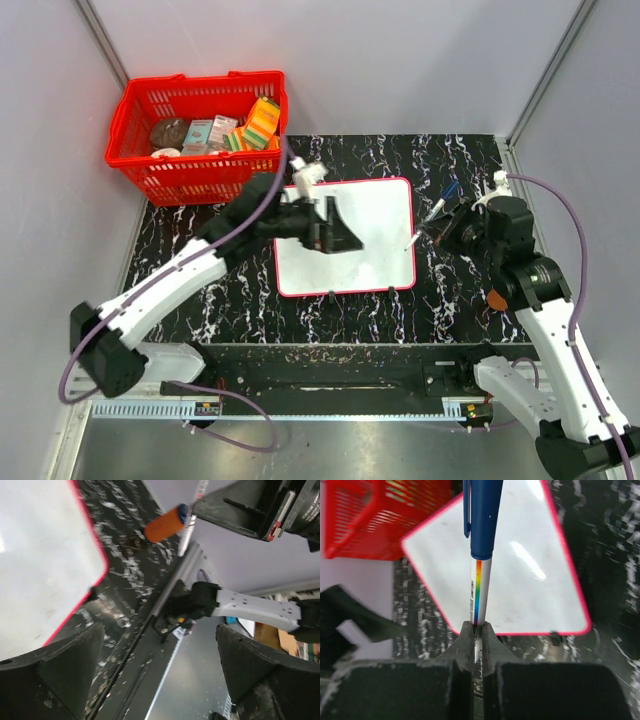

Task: Write a sentence on the whiteboard
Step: Pick up the whiteboard marker at the center of the board.

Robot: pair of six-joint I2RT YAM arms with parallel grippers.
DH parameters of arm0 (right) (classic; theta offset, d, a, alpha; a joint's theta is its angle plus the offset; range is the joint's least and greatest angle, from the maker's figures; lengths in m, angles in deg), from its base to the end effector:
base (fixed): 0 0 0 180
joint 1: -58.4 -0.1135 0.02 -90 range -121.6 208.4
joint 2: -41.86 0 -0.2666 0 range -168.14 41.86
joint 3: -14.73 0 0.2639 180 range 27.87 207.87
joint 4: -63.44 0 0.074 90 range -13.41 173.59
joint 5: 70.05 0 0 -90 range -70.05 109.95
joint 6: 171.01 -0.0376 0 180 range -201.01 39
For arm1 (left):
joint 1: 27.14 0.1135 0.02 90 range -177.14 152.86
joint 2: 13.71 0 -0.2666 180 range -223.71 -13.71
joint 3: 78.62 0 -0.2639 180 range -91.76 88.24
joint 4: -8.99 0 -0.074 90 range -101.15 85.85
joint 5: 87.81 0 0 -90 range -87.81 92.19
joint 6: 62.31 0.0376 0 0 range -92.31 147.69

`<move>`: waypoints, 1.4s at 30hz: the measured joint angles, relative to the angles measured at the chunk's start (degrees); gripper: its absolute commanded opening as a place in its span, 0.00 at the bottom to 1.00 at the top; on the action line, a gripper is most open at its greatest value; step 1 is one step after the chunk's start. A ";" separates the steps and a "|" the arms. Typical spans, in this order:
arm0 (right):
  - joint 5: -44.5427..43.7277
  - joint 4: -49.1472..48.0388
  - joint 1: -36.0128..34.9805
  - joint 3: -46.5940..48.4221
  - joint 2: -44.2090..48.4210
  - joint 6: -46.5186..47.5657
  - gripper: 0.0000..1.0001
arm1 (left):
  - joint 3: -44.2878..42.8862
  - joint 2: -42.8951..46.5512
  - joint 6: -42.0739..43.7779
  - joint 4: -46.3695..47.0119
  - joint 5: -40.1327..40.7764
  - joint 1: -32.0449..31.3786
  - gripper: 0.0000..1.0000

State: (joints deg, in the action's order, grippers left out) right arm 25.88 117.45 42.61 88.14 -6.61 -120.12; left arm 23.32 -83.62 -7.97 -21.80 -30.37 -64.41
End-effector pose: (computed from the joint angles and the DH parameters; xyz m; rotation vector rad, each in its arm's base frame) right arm 0.1721 0.0527 0.3702 0.3702 2.1178 0.6815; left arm 0.2163 -0.1900 0.3606 0.4448 2.1255 -1.3449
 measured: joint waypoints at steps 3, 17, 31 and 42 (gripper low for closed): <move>4.55 -4.57 0.00 0.44 1.55 -1.44 0.00 | -4.46 -6.67 -2.16 4.52 -0.31 -6.97 0.93; 11.91 -11.28 0.00 0.04 5.88 -7.21 0.00 | -15.76 -22.95 -6.97 13.09 -0.98 -15.39 0.60; 12.11 -11.19 0.07 -1.27 6.62 -8.20 0.00 | -17.27 -22.34 -6.78 15.08 -0.83 -15.52 0.00; 12.20 -12.52 0.09 -1.88 9.05 -10.51 0.93 | -17.62 -19.80 -5.05 14.27 -0.70 -15.52 0.00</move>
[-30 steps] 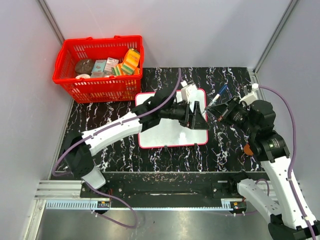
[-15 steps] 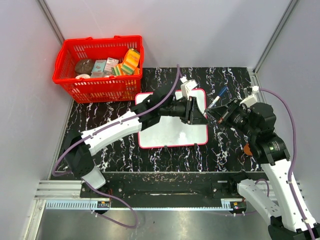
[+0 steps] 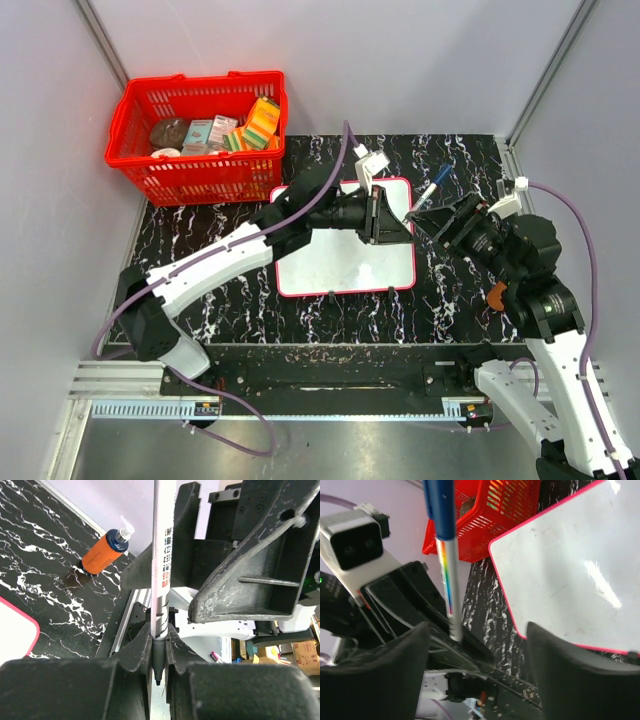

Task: Write a sentence on the whiteboard
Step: Pick up the whiteboard marker at the center of the board.

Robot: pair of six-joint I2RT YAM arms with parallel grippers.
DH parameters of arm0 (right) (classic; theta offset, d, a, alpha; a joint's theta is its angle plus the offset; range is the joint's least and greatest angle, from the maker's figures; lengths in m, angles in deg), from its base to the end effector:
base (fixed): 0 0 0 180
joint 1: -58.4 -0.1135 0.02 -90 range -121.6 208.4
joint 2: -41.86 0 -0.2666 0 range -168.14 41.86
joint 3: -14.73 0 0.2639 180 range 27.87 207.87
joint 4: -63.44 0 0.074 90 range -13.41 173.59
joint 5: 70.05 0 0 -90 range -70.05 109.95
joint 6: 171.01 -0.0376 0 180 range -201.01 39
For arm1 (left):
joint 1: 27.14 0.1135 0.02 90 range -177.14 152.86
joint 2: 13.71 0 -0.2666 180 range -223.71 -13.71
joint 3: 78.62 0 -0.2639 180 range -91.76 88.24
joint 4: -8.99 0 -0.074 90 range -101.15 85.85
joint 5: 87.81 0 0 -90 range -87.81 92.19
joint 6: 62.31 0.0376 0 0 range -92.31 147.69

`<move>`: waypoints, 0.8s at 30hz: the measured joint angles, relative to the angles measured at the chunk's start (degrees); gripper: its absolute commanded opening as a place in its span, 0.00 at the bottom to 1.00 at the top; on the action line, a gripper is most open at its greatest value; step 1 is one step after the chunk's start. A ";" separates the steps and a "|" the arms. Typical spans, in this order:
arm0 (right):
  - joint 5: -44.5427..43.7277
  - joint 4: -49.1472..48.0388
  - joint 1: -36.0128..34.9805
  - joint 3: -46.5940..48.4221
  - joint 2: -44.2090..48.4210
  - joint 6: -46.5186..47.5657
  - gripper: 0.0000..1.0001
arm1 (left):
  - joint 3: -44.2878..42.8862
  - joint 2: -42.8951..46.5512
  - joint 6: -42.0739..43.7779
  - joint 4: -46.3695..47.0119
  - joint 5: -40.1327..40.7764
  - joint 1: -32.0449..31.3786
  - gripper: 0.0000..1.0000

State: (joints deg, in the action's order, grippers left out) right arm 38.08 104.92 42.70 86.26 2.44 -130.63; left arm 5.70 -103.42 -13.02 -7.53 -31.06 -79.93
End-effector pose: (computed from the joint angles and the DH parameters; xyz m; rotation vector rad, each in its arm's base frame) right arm 0.1372 0.0507 0.4052 0.2989 1.8353 1.0913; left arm 0.2163 -0.3189 0.3882 0.7028 1.9337 -1.6172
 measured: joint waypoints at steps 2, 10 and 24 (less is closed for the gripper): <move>0.11 -1.53 0.00 -0.96 1.40 -0.57 1.00 | 0.07 1.42 0.22 0.02 0.02 0.15 0.00; 2.19 -10.82 0.00 -4.72 5.16 -3.30 0.83 | 0.07 3.34 0.26 0.07 -0.68 0.13 0.00; 5.62 -22.84 0.00 -8.57 4.17 -7.28 0.44 | 0.07 3.34 -0.20 0.11 -2.14 -0.15 0.00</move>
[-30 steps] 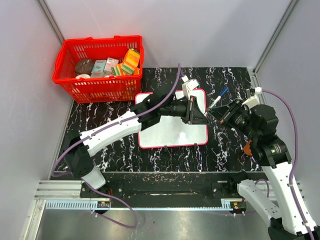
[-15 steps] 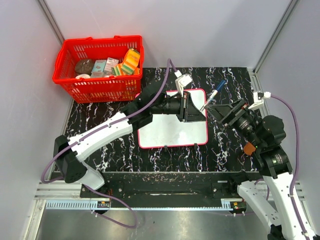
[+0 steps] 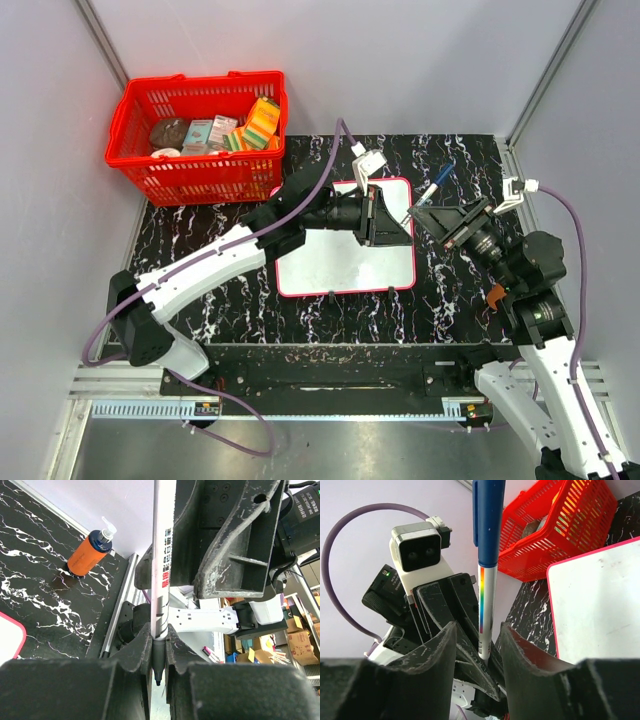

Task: Write a sentence on the whiteboard
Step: Pick up the whiteboard marker at the center of the board, then adjust the whiteboard at the center of the board.

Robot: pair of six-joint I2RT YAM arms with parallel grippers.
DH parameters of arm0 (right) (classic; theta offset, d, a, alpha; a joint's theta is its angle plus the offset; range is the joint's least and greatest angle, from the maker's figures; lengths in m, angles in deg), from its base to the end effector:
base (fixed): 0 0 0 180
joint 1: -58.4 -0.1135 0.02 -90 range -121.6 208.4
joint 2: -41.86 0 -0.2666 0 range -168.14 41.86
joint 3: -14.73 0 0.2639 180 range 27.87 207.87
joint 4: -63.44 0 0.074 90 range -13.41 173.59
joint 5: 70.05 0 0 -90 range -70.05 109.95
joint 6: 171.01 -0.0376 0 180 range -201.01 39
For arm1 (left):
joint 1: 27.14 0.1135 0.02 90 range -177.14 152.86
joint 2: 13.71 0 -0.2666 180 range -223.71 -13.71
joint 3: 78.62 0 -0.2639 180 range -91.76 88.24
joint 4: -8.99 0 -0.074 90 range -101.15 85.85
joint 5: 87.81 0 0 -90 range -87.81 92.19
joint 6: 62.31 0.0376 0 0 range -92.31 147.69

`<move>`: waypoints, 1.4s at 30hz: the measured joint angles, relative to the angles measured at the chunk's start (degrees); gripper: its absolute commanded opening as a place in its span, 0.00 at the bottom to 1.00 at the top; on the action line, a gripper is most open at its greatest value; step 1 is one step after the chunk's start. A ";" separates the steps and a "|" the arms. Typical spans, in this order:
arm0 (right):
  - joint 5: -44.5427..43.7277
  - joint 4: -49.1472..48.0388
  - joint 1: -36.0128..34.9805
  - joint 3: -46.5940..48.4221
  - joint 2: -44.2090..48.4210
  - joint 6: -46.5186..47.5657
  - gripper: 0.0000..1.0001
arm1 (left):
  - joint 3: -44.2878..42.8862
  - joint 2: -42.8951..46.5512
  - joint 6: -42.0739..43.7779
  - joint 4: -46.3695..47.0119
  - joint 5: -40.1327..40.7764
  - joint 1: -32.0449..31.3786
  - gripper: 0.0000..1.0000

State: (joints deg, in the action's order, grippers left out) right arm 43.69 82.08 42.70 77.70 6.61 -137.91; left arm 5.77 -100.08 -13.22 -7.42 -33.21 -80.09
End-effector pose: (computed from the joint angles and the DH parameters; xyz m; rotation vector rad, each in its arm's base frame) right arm 0.1335 0.0533 0.4072 0.1844 1.5565 1.3142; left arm 0.2040 -0.3064 0.4089 0.7433 1.8638 -1.6655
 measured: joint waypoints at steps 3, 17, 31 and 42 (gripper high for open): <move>0.59 -1.60 0.00 -0.79 -0.17 -0.44 0.36 | 0.00 0.00 -0.09 0.00 -0.28 -0.15 0.00; 2.25 -4.46 0.02 -3.04 -0.04 -0.22 0.00 | 0.00 0.17 1.60 -2.12 -0.44 -0.24 0.80; -9.29 -7.87 0.00 -10.34 1.99 19.02 0.00 | 21.59 27.02 5.29 -13.14 4.55 28.81 0.99; -11.74 -24.13 0.00 -19.58 -0.09 31.69 0.00 | 41.09 26.08 12.90 -9.03 14.53 43.95 0.98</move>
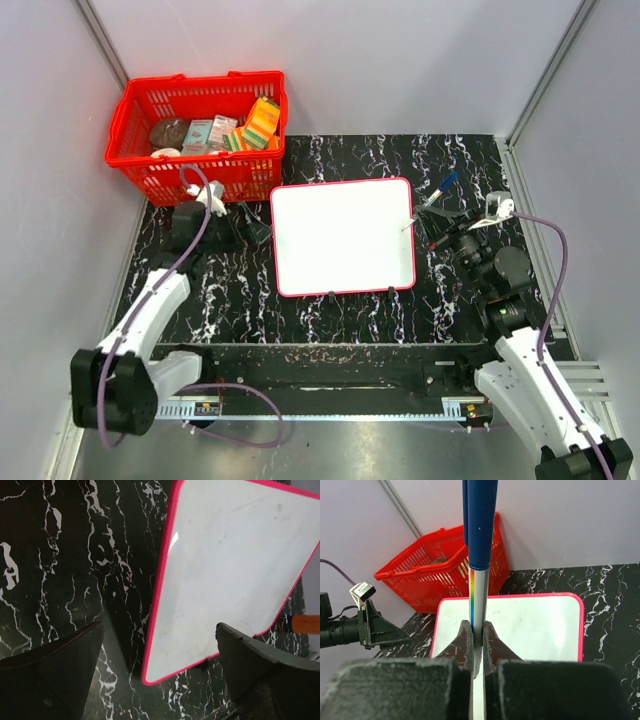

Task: Write a sentence on the whiteboard
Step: Adjust the whiteboard at the center of the board.

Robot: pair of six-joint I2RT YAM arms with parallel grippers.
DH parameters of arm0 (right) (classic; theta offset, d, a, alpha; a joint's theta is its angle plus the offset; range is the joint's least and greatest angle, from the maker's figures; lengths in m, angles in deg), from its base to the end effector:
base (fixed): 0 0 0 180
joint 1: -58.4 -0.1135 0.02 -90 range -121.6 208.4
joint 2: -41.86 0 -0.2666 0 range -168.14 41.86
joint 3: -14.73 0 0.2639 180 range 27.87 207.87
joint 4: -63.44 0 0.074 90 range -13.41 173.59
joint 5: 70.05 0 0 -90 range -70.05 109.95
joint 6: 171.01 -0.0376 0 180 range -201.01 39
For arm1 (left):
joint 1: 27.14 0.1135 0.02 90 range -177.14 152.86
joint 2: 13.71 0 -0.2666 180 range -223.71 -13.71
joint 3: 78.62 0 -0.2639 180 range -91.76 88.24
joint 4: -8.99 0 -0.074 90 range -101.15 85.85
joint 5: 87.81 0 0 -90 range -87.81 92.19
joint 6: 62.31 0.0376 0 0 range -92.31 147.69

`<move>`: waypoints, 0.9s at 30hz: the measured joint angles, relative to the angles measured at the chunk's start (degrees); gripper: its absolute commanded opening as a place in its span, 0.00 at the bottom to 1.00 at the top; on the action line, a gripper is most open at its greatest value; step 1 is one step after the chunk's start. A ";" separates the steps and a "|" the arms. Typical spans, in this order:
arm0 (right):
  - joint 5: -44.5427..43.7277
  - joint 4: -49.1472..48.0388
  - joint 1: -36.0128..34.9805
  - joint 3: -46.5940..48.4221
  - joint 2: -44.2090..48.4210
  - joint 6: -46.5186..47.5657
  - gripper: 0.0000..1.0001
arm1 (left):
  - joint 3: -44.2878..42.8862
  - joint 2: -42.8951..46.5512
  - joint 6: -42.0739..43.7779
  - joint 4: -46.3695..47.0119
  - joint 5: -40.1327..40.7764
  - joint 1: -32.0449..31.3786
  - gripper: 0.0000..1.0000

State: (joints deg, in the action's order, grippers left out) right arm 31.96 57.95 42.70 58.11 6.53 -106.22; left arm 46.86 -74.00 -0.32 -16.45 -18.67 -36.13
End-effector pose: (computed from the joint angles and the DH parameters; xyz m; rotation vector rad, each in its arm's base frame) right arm 0.1630 0.0539 0.3306 -0.0685 1.3764 0.7406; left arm 0.2387 -0.0513 0.2620 -0.1360 2.1672 -0.7631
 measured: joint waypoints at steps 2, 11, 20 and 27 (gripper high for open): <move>0.15 -2.49 0.00 -1.60 -0.87 0.39 0.00 | 3.32 -2.19 -0.55 6.32 -3.19 3.34 0.97; 0.96 -7.06 0.00 -3.63 -3.74 1.25 0.00 | 8.46 -20.61 -5.60 33.81 -23.82 6.54 0.91; 1.14 -9.20 0.00 -3.65 -5.29 1.36 0.00 | 8.96 -29.29 -11.82 51.80 -31.45 6.56 0.67; 1.14 -9.60 0.00 -4.11 -5.31 1.14 0.00 | 8.94 -31.61 -13.22 55.74 -33.31 6.38 0.35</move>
State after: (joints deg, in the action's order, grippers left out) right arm 33.09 48.36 42.70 54.00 1.22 -105.08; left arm 55.80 -105.61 -13.55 39.29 -51.98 -29.75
